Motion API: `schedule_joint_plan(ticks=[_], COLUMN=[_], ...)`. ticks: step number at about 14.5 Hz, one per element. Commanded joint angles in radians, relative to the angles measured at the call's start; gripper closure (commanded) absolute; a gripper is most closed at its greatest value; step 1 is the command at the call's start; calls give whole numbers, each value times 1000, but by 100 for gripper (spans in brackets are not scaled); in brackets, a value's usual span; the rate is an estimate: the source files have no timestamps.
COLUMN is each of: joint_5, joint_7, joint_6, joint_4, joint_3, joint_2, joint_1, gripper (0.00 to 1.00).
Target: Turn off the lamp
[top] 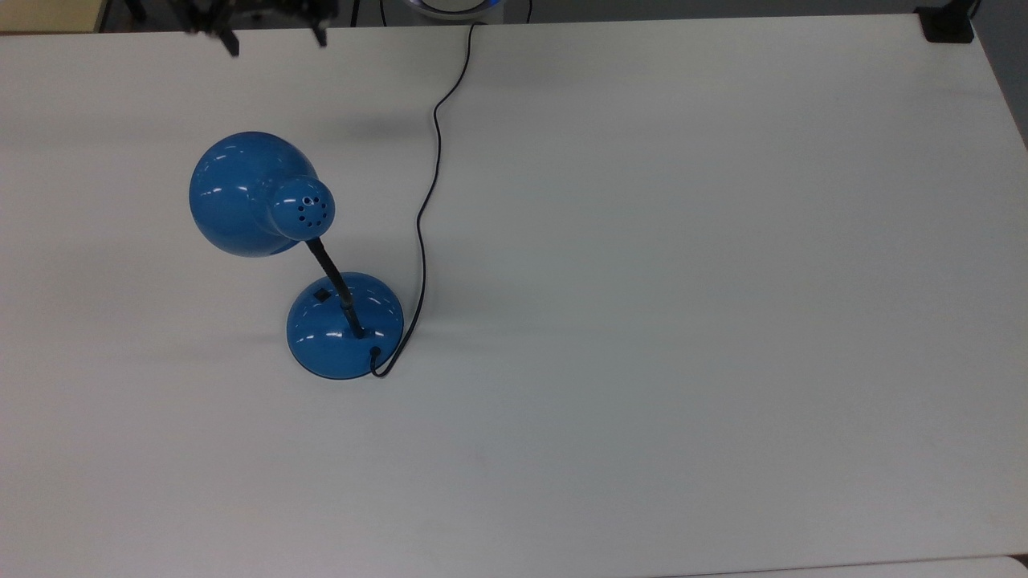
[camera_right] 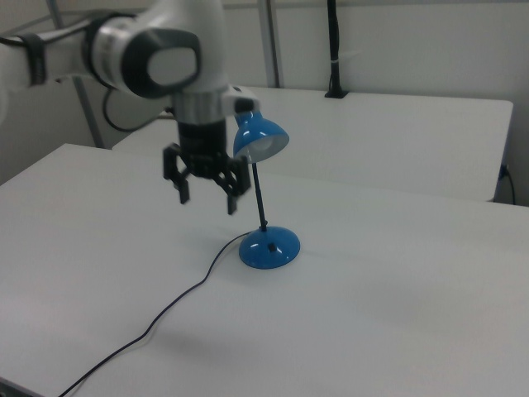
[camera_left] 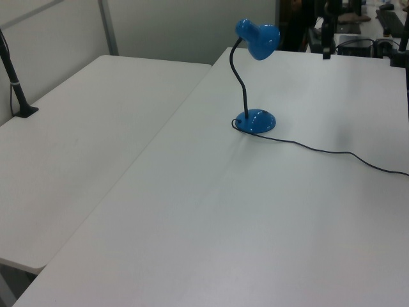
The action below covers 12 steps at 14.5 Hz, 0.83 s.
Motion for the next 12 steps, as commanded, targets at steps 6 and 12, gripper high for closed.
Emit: schedule_joint_plan(ticks=[6,12], joint_5=[-22,-19], joint_7=[234,239], joint_6=[122,102], joint_4=[-17,52], joint_3=[8,13], joint_2=[-64,-29], joint_1=[133,135], gripper=[0,0])
